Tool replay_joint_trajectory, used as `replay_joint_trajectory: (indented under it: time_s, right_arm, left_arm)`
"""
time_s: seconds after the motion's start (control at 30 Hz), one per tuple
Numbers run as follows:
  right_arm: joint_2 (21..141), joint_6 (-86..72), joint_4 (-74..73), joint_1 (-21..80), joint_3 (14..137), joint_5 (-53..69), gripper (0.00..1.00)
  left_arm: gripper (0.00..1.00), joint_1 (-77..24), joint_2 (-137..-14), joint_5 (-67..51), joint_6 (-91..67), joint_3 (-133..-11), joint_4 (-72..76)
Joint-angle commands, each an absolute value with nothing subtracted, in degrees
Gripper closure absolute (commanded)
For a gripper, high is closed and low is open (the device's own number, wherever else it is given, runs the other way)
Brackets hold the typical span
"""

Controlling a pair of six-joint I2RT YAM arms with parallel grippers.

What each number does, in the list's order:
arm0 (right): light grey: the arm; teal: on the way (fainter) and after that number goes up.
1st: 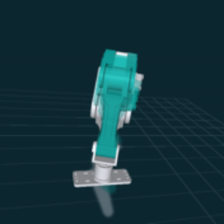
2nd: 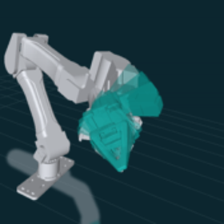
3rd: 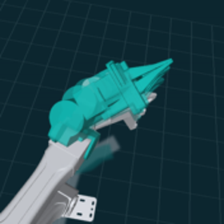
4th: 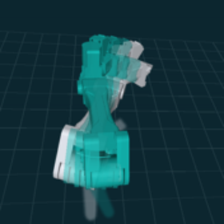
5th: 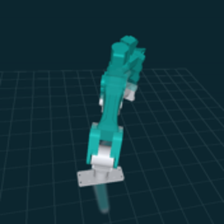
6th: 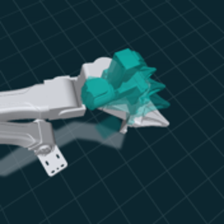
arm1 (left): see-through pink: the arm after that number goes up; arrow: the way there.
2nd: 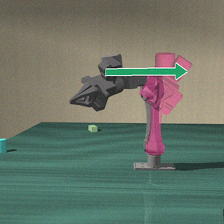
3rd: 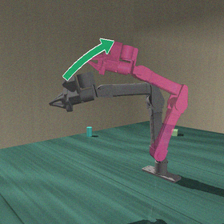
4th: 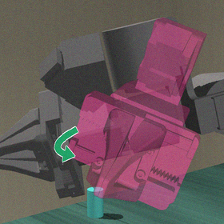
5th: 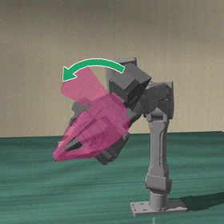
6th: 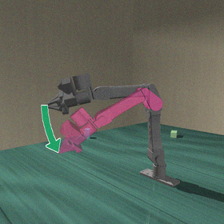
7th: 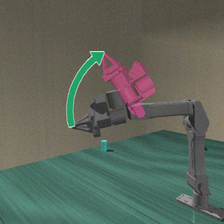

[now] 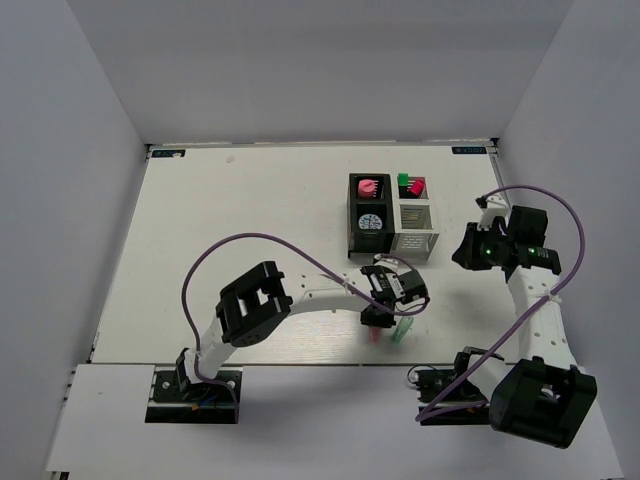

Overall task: Sort the stationery into containers
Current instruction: Grab a piece of stationery with the left arm, then place the stationery into the container

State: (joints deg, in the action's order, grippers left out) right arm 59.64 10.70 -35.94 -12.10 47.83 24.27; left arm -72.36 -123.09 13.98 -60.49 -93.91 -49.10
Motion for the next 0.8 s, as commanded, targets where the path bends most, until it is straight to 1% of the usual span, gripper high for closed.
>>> replay_joint_trajectory:
  time_s: [0.0,0.03,0.07,0.1,0.13,0.17,0.23,0.3,0.33,0.37,0.4,0.43,0.5,0.53,0.57,0.6,0.63,0.67,0.73,0.77]
  right_arm:
    - [58.89,10.46,-35.33,-13.09,47.55,26.19,0.84]
    - [58.80,10.46,-35.33,-13.10,47.46,26.37,0.83]
    - [58.71,10.55,-35.33,-13.36,47.37,26.80,0.77]
    - [58.45,10.46,-35.59,-13.53,47.55,27.07,0.69]
    - [58.27,10.72,-35.77,-13.71,47.46,27.24,0.53]
    - [58.27,10.72,-35.86,-13.88,47.37,27.51,0.47]
    - [58.09,10.99,-35.86,-14.24,47.20,28.12,0.38]
    - [58.09,11.16,-35.95,-14.41,47.11,29.00,0.38]
    - [58.10,11.42,-36.12,-14.68,47.20,29.61,0.46]
    - [58.10,11.86,-36.30,-14.76,47.37,30.32,0.59]
    - [58.27,12.04,-36.99,-14.94,47.55,31.37,0.76]
    - [58.36,12.13,-37.18,-15.03,47.55,32.33,1.00]
    - [58.27,13.27,-38.05,-15.29,47.72,33.57,1.00]
    - [58.10,13.62,-38.49,-15.38,47.64,35.92,1.00]
    - [58.01,14.84,-38.76,-15.55,47.55,36.82,0.84]
    - [58.09,15.29,-39.28,-15.64,47.55,38.57,0.65]
    - [57.92,16.08,-39.64,-15.73,47.37,40.24,0.49]
    - [57.66,17.30,-40.16,-15.91,47.29,41.21,0.36]
    - [57.48,18.54,-40.96,-16.00,47.11,44.54,0.36]
    - [57.48,19.07,-41.22,-16.17,47.11,46.21,0.45]
  left_arm:
    - [0.84,-72.77,-126.38,11.52,-62.40,-91.14,-50.79]
    - [0.87,-72.77,-127.00,11.34,-61.88,-91.32,-51.06]
    - [0.92,-72.69,-127.61,11.51,-61.79,-91.75,-52.37]
    - [0.94,-72.69,-128.49,11.51,-61.09,-92.02,-52.99]
    - [0.97,-72.69,-128.67,11.86,-60.91,-92.20,-54.91]
    - [0.99,-72.60,-128.50,12.39,-60.56,-92.37,-55.28]
    - [0.99,-72.42,-126.39,14.49,-57.85,-92.89,-57.03]
    - [0.99,-72.16,-122.64,16.52,-54.43,-95.52,-57.74]
    - [0.99,-72.07,-121.56,17.92,-51.97,-96.76,-58.61]
    - [0.99,-71.55,-119.46,18.02,-48.81,-97.72,-58.54]
    - [0.99,-70.93,-117.62,17.93,-46.95,-100.61,-57.93]
    - [0.99,-69.88,-116.81,18.10,-42.84,-101.59,-57.92]
    - [0.99,-68.65,-114.53,17.67,-40.70,-104.14,-57.05]
    - [0.99,-66.29,-112.96,17.32,-38.08,-105.46,-56.69]
    - [0.99,-65.49,-112.50,15.14,-37.10,-106.60,-54.43]
    - [0.99,-64.70,-112.06,14.33,-36.31,-107.05,-53.71]
    - [0.99,-62.69,-111.36,12.50,-35.60,-108.09,-52.92]
    - [0.99,-62.06,-111.18,11.09,-33.94,-109.15,-49.69]
    - [0.99,-60.13,-111.18,8.09,-32.61,-111.08,-48.26]
    - [0.99,-59.07,-111.36,7.13,-31.04,-111.53,-45.82]
